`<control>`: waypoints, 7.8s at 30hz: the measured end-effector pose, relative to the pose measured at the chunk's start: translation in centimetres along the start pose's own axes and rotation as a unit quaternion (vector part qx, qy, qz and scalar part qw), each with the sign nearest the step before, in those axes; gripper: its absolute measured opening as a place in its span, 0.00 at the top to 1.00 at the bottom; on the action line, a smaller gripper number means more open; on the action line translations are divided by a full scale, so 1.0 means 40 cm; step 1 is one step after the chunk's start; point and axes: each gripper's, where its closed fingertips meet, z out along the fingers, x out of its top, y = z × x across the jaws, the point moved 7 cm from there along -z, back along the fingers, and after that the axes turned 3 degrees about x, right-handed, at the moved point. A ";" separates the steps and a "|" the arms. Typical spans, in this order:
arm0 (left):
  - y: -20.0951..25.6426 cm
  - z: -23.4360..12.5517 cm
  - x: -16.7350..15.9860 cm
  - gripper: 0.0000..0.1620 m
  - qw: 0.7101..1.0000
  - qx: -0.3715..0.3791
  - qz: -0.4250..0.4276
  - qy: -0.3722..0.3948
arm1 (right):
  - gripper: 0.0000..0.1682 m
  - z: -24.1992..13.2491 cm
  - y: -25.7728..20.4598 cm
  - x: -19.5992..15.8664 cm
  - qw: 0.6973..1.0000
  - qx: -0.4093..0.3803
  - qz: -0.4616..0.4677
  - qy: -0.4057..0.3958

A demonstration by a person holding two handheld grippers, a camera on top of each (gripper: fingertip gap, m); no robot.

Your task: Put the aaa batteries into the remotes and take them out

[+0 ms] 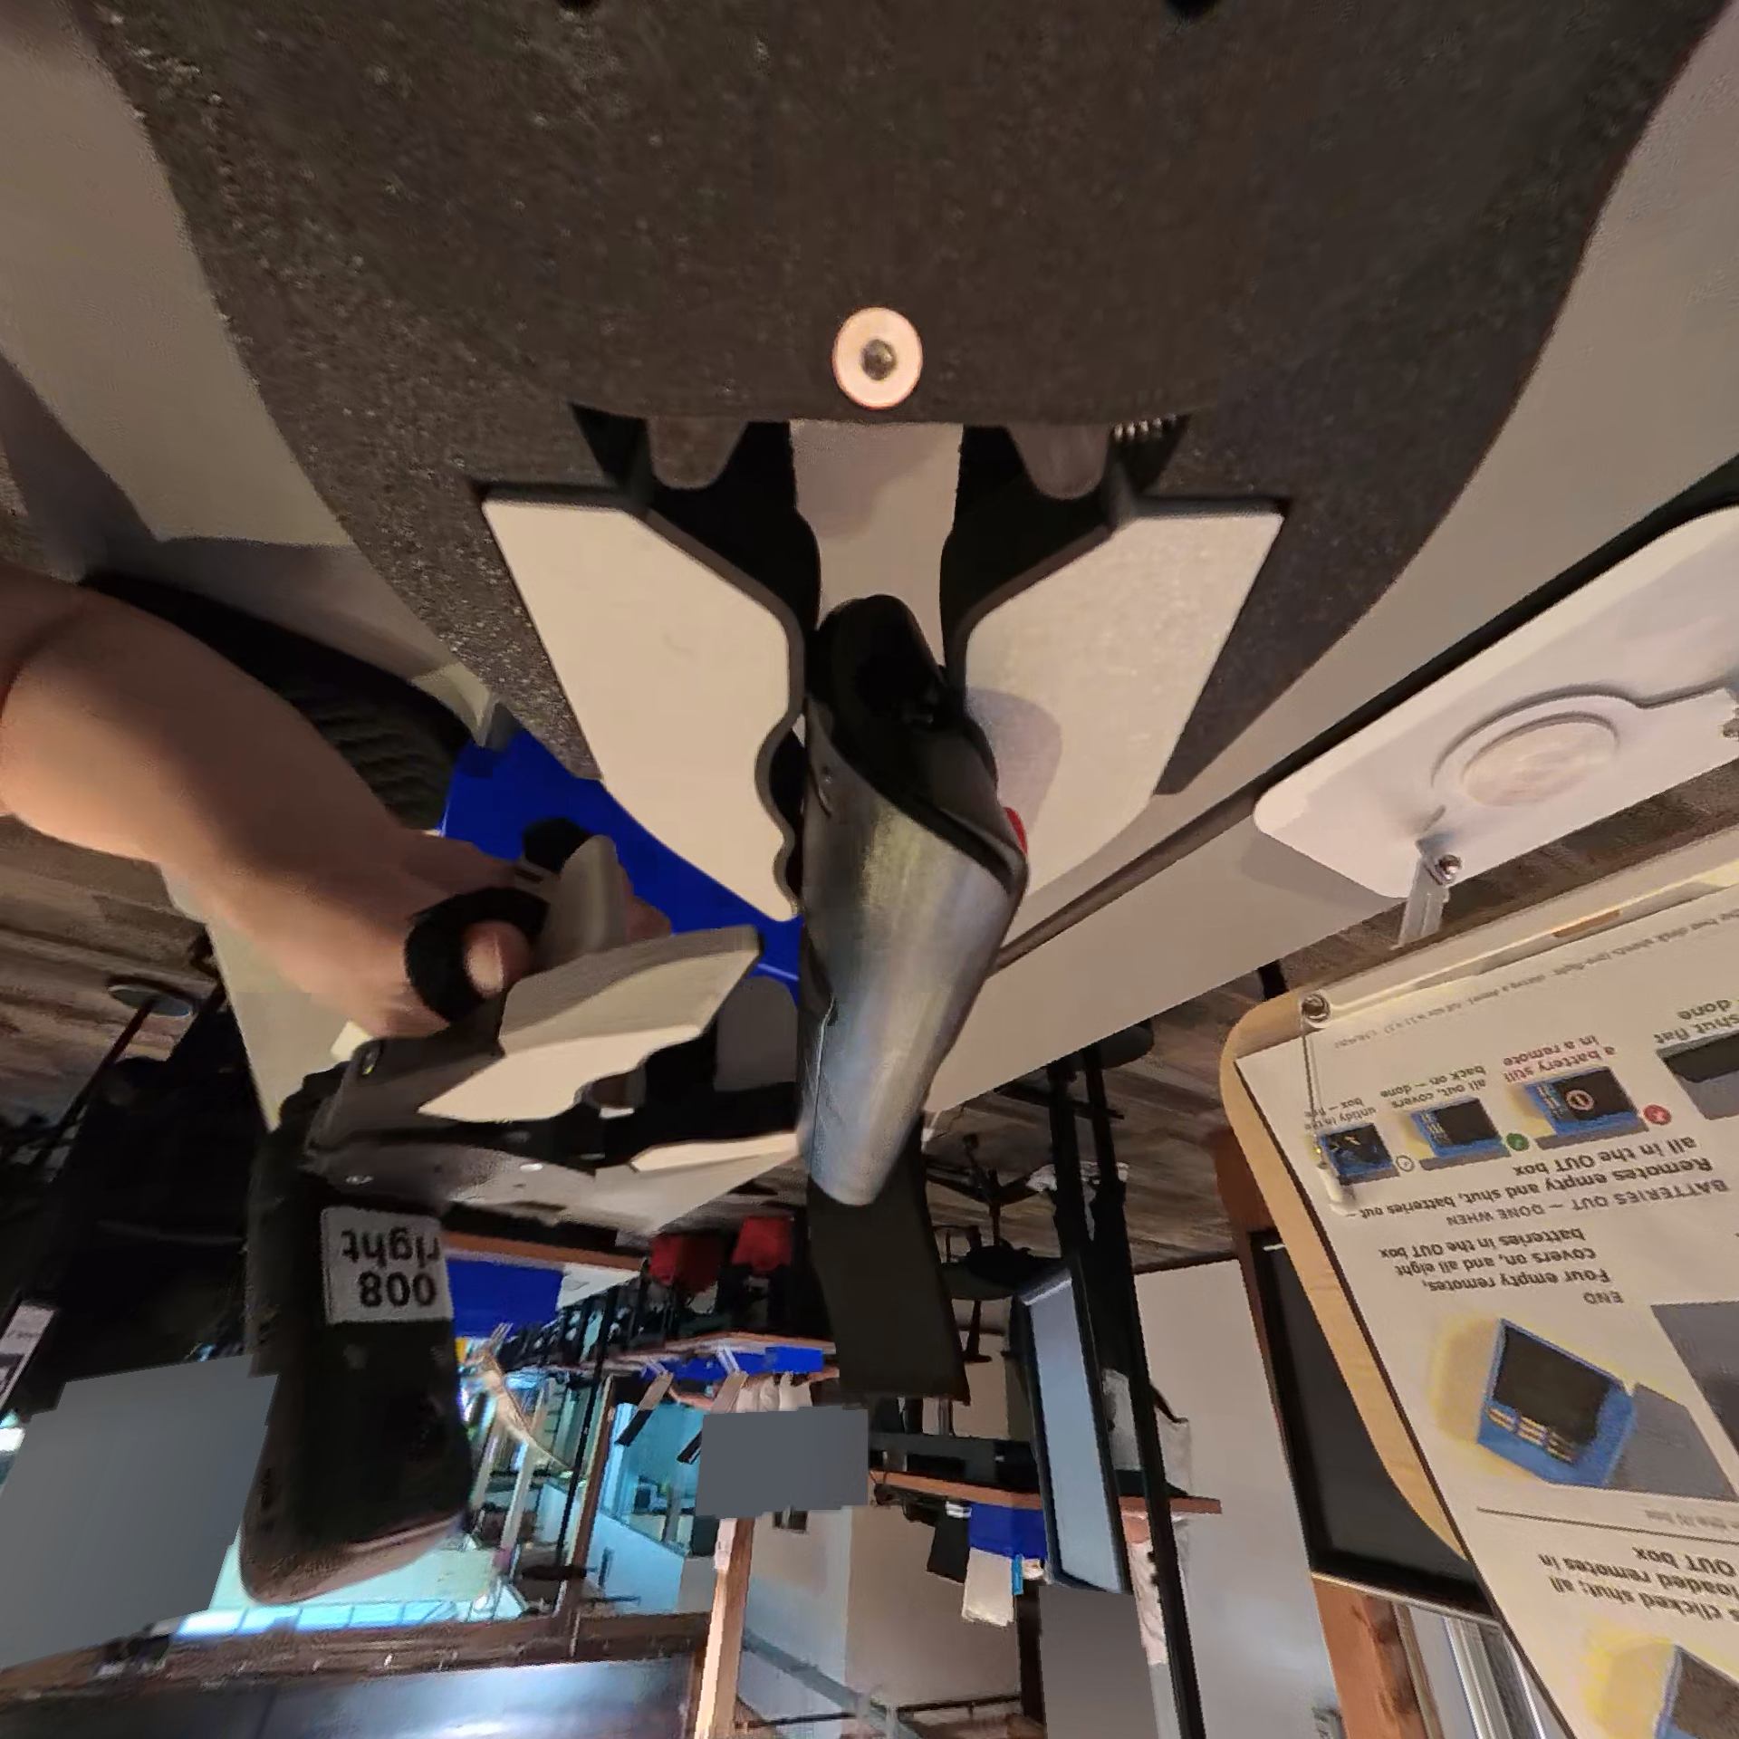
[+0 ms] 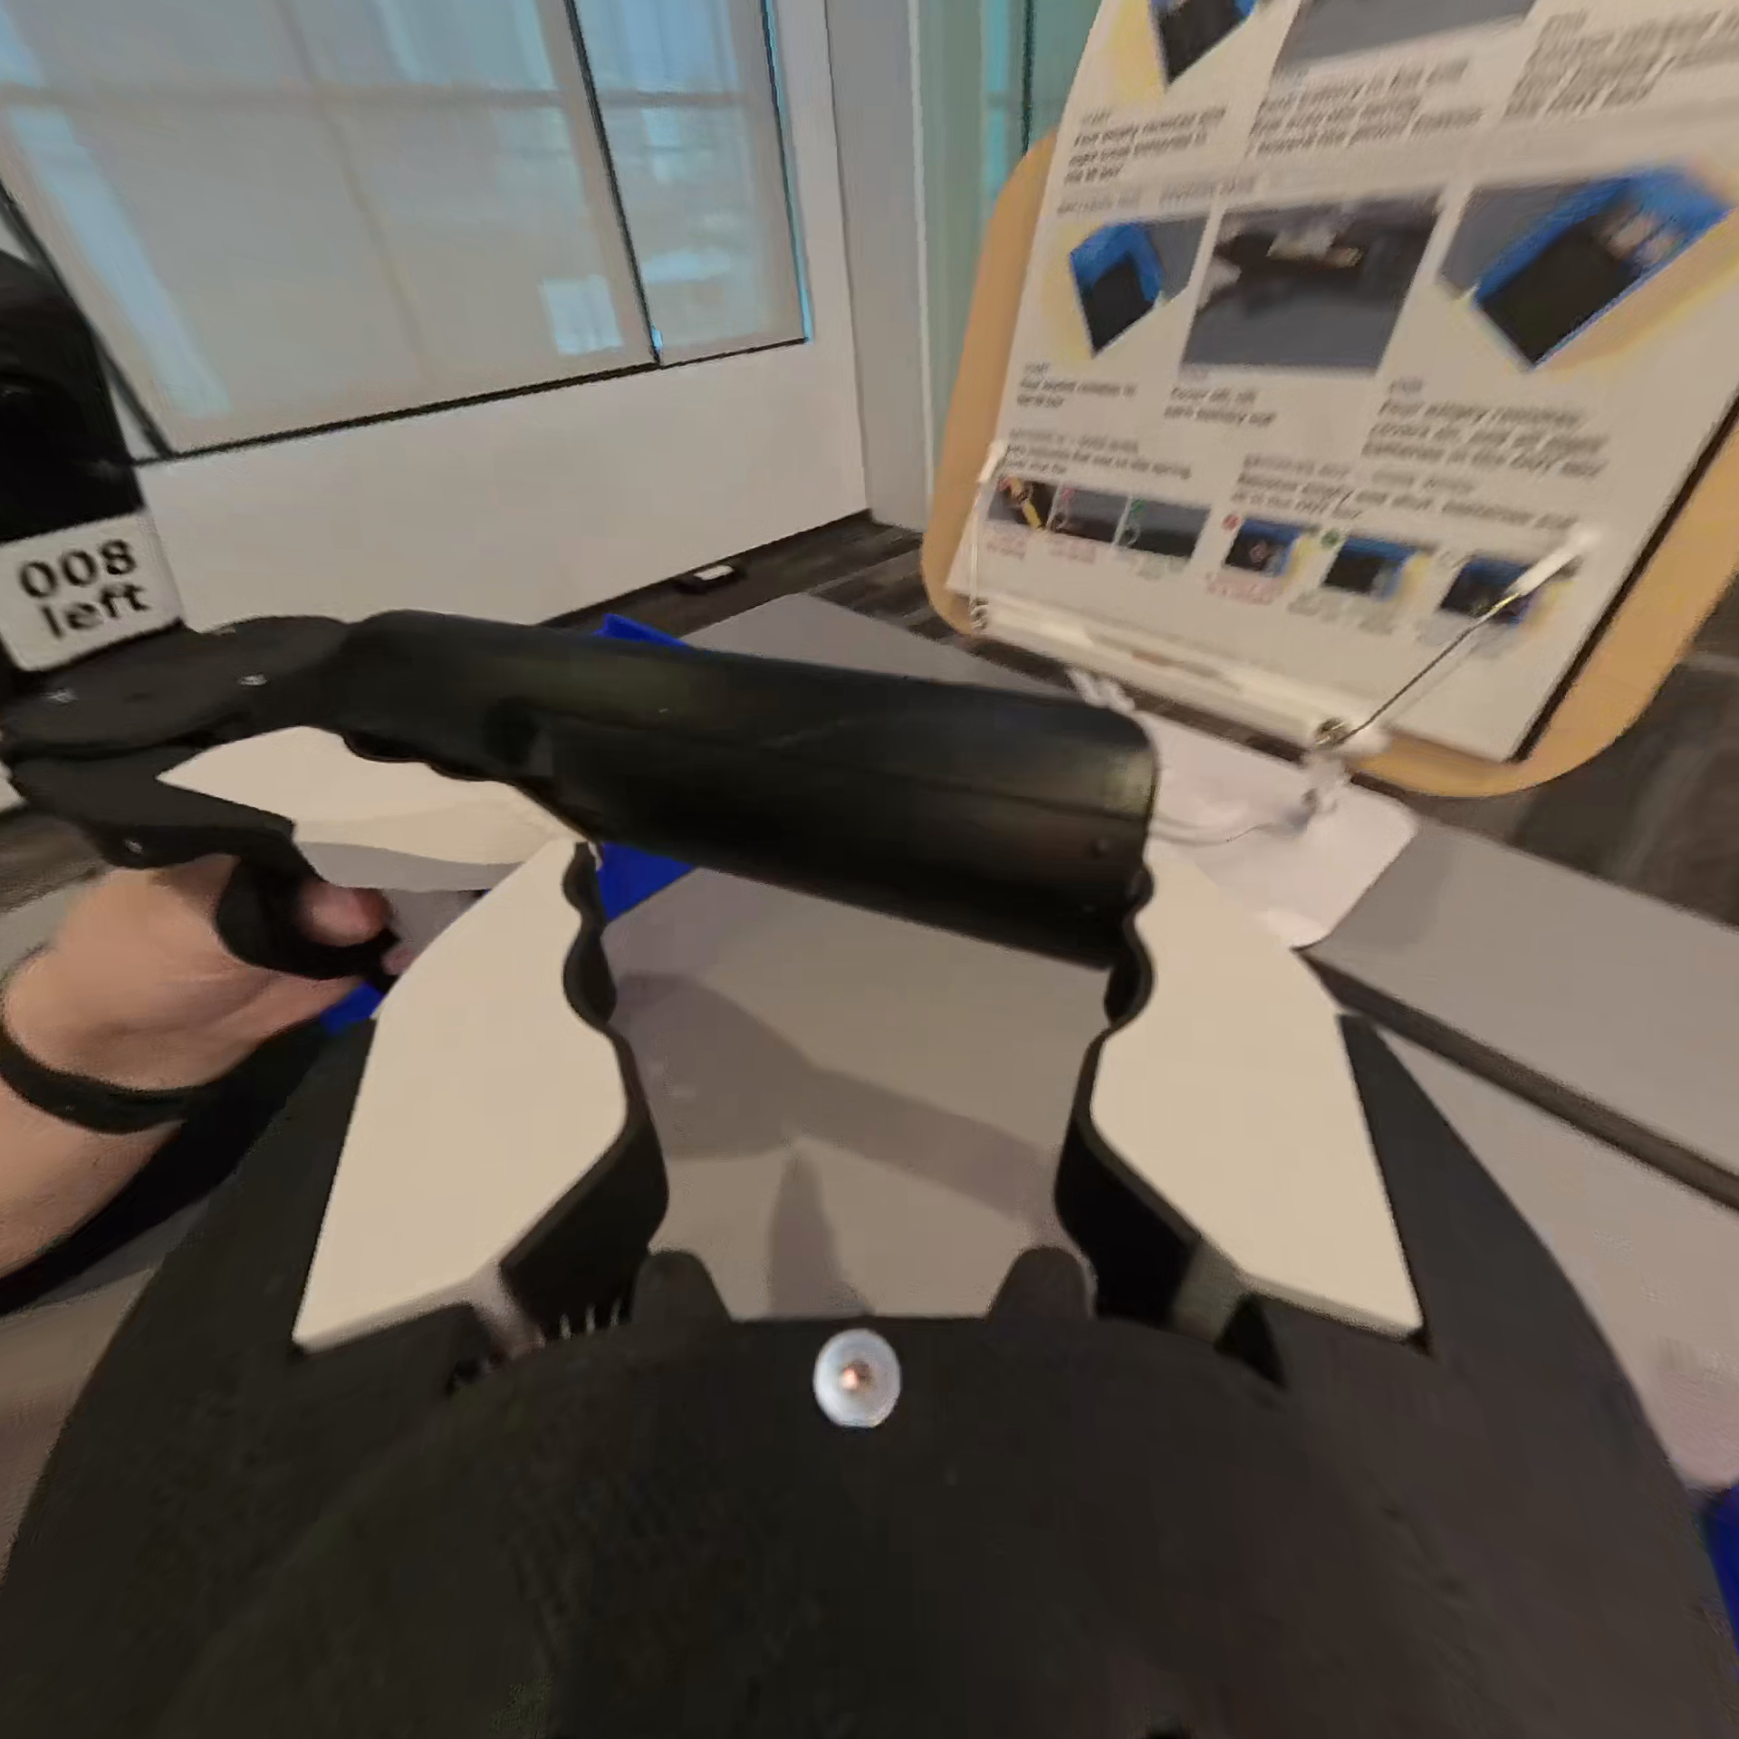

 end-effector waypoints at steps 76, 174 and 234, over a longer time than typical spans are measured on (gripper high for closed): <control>0.085 0.031 -0.028 0.83 0.991 0.057 0.119 0.009 | 0.28 -0.028 0.014 0.014 0.998 0.014 -0.038 0.047; 0.081 0.017 0.000 0.85 0.998 0.042 0.034 0.018 | 0.26 -0.045 -0.018 0.053 0.991 -0.066 -0.080 0.091; 0.140 0.012 -0.008 0.82 0.994 0.021 0.087 0.066 | 0.25 -0.072 -0.045 0.067 0.973 -0.003 -0.161 0.165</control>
